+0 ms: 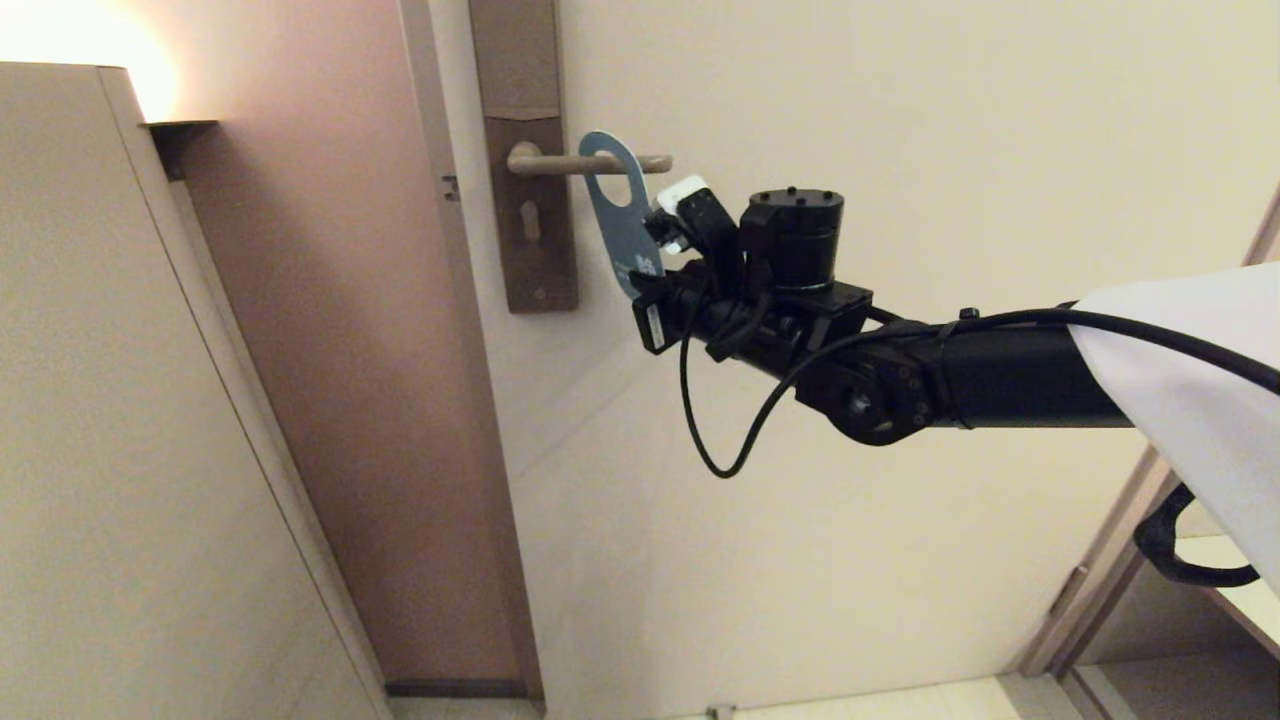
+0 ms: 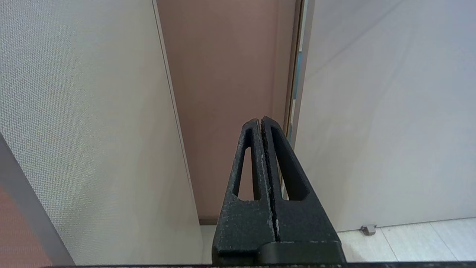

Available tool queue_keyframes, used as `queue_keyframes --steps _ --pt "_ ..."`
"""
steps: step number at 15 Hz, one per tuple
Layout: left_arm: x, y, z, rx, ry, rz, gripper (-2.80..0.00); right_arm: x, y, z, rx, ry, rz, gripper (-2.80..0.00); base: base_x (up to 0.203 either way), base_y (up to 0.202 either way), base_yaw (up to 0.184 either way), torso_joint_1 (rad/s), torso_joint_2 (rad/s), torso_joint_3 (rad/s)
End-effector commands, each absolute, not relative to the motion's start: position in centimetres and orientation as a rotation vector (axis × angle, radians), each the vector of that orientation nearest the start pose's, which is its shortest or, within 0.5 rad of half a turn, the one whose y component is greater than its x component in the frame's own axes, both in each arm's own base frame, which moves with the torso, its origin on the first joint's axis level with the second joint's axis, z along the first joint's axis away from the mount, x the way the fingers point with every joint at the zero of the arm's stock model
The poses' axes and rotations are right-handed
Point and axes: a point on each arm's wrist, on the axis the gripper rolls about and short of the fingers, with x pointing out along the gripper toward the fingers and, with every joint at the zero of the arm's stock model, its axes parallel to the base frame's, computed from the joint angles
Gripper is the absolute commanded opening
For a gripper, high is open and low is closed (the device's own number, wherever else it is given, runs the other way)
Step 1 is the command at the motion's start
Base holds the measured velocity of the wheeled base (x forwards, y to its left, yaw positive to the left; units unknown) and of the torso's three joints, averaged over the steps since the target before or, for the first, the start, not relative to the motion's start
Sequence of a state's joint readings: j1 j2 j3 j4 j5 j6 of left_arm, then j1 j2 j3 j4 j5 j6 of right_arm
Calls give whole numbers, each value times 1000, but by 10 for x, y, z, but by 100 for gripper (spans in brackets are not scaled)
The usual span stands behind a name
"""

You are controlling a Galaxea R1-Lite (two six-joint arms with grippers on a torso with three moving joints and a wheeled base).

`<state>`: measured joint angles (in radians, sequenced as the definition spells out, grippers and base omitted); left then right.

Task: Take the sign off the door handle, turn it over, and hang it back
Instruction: Hang the sign back with the other side facing out

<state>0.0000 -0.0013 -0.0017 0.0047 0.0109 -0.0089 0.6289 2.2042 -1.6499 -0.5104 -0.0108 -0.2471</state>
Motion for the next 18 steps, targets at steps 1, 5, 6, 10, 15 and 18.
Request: queue_keyframes --steps 1,5,6,10,15,18 --pt "-23 0 75 -9 3 12 -280 377 285 206 -264 -39 616 -280 0 0 0 0 0 0" --pt "-23 0 75 -9 3 12 -280 374 303 201 -283 -43 565 -280 0 0 0 0 0 0" --pt "-23 0 75 -9 3 11 -280 374 307 199 -284 -43 550 -280 0 0 0 0 0 0" --pt "-23 0 75 -9 3 11 -280 374 315 197 -290 -30 512 -280 0 0 0 0 0 0" --pt "-23 0 75 -9 3 12 -280 371 319 198 -300 -1 514 -280 0 0 0 0 0 0" --pt "-23 0 75 -9 3 11 -280 370 319 202 -310 19 518 -280 0 0 0 0 0 0"
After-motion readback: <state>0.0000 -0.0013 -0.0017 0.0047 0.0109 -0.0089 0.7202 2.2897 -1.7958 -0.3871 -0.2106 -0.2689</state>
